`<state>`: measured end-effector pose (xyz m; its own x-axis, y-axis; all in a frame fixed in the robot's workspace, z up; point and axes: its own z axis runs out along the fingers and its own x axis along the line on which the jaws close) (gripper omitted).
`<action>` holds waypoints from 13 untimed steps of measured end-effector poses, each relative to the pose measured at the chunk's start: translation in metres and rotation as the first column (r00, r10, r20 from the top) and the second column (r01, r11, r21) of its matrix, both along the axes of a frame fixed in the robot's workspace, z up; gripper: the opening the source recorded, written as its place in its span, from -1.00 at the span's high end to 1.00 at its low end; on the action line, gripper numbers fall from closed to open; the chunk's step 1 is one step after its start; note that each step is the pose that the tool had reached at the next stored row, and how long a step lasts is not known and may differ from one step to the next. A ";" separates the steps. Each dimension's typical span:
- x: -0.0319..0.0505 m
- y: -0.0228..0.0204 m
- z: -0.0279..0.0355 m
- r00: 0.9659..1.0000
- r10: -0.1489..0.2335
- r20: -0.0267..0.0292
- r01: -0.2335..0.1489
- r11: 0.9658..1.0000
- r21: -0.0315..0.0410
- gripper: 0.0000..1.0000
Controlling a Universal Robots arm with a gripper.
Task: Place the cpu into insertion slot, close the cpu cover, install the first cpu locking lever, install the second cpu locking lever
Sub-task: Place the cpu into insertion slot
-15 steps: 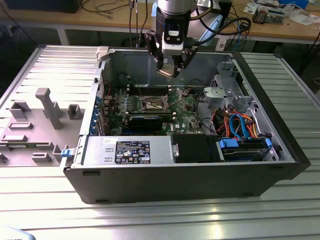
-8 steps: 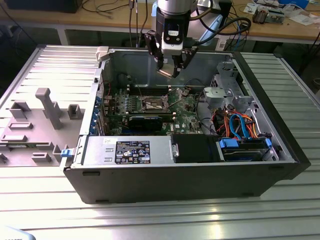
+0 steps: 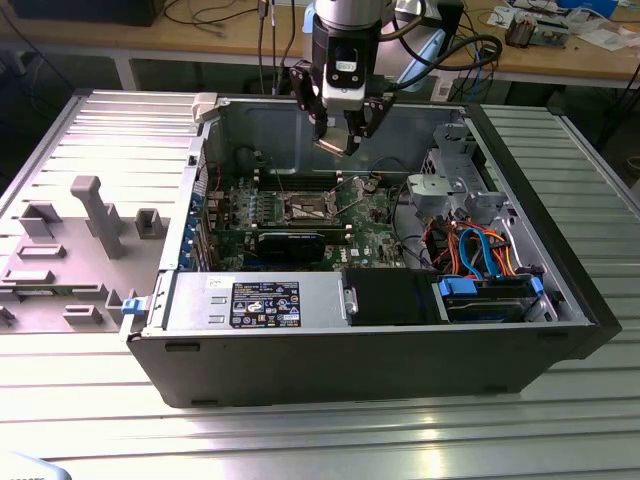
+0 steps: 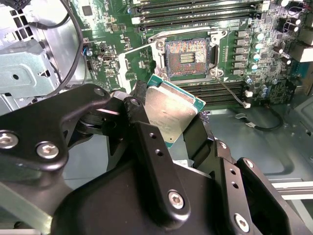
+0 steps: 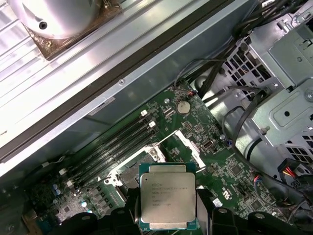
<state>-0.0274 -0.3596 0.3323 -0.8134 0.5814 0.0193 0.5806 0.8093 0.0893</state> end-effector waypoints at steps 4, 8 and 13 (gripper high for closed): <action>0.0000 0.0000 0.0000 1.000 -0.005 0.000 0.005 1.000 0.000 -0.09; 0.0000 0.0000 0.0000 1.000 -0.010 0.000 0.010 1.000 0.000 -0.09; 0.0000 0.0000 0.0000 1.000 -0.016 0.000 0.016 1.000 0.000 -0.09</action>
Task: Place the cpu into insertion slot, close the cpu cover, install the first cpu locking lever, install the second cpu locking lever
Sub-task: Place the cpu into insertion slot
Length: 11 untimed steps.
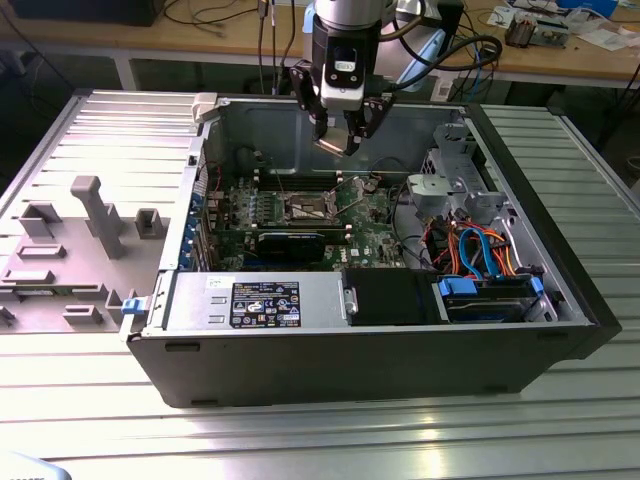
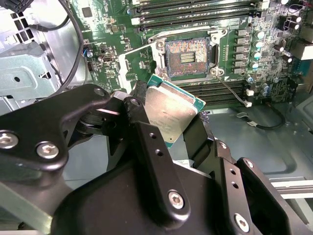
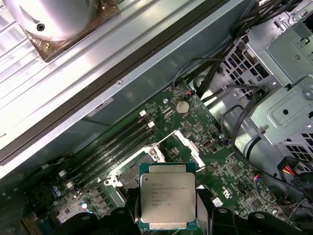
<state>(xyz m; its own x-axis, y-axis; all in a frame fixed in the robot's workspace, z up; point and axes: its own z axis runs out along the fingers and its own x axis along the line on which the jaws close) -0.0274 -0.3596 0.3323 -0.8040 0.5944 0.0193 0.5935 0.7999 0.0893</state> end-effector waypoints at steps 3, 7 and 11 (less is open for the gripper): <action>0.0000 0.0000 0.0000 1.000 -0.003 0.000 0.003 1.000 0.000 -0.09; 0.0000 0.0000 0.0000 1.000 -0.008 0.000 0.008 1.000 0.000 -0.09; 0.0000 0.0000 0.0000 1.000 -0.012 0.000 0.012 1.000 0.000 -0.09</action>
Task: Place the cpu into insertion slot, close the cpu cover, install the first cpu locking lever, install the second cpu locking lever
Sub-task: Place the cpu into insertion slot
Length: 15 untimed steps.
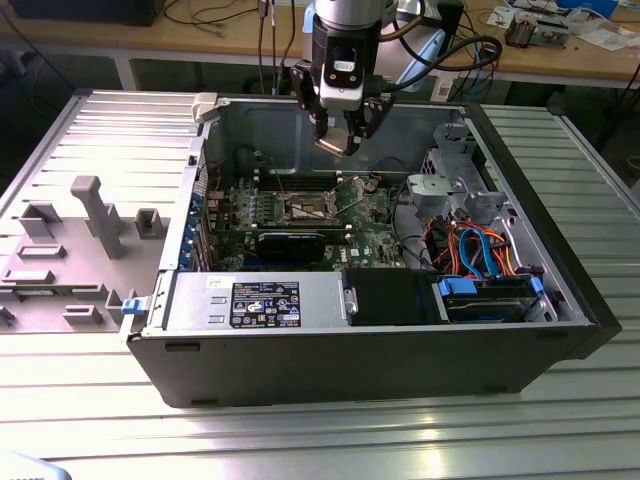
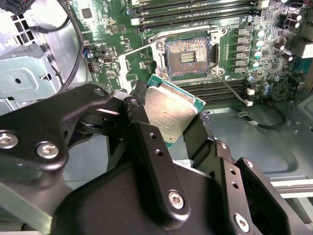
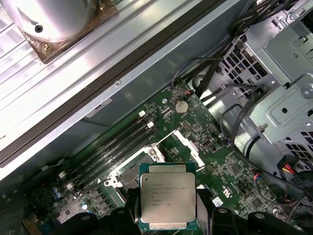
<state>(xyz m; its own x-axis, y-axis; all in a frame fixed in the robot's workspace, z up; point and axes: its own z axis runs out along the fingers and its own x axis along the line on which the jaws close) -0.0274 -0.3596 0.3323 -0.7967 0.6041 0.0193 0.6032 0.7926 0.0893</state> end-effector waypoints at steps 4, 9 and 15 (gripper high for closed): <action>0.0000 0.0000 0.0000 1.000 -0.005 0.000 0.005 1.000 0.000 -0.09; 0.0000 0.0000 0.0000 1.000 -0.010 0.000 0.010 1.000 0.000 -0.09; 0.0000 0.0000 0.0000 1.000 -0.017 0.000 0.017 1.000 0.000 -0.09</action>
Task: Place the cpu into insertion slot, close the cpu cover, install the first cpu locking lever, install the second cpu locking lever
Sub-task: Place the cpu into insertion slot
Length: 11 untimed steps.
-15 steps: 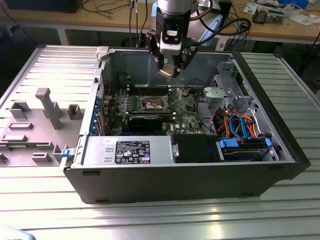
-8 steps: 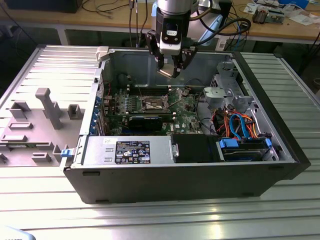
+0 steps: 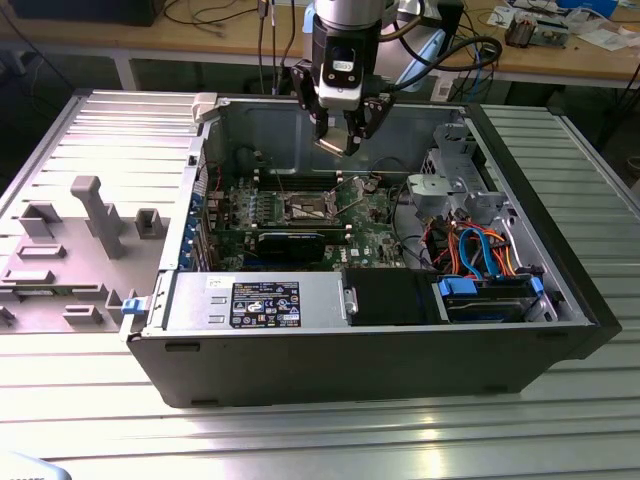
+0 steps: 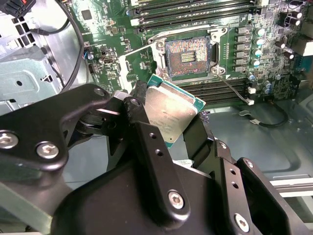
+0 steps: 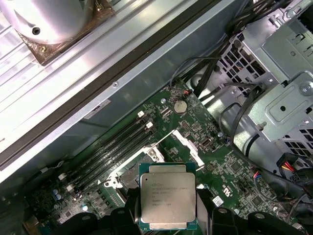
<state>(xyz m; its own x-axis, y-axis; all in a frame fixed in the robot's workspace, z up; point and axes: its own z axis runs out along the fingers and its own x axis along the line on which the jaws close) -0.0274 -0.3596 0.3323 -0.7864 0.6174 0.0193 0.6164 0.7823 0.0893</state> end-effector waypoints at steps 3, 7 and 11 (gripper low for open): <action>0.0000 0.0000 0.0000 1.000 -0.003 0.000 0.003 1.000 0.000 -0.09; 0.0000 0.0000 0.0000 1.000 -0.006 0.000 0.006 1.000 0.000 -0.09; 0.0000 0.0000 0.0000 1.000 -0.010 0.000 0.010 1.000 0.000 -0.09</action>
<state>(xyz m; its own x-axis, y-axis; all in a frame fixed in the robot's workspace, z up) -0.0274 -0.3596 0.3323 -0.7803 0.6251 0.0193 0.6240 0.7763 0.0893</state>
